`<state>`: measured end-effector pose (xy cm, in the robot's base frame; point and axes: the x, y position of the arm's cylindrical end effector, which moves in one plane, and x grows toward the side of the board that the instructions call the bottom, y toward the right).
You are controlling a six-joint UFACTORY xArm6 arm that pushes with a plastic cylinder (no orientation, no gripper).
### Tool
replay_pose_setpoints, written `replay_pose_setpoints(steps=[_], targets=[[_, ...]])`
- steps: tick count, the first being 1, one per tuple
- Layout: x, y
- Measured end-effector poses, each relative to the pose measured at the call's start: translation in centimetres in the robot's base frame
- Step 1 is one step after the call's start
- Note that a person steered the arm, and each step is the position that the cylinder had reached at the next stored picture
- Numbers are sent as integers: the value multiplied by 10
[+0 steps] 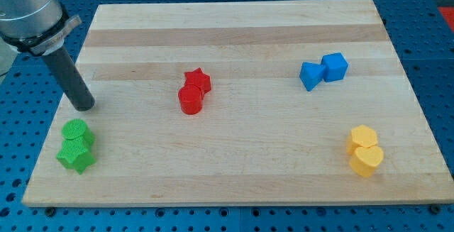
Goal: Push the red circle to the bottom right of the red star
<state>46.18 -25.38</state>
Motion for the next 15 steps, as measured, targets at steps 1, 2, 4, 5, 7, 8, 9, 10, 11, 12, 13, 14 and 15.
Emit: replay_pose_setpoints(steps=[1, 2, 4, 5, 7, 8, 9, 10, 11, 12, 13, 14, 15], targets=[[0, 0], [1, 0], [1, 1], [1, 1], [1, 24], [1, 36], [1, 90], [1, 123], [18, 154], [32, 250], [18, 329], [8, 340], [-4, 347]])
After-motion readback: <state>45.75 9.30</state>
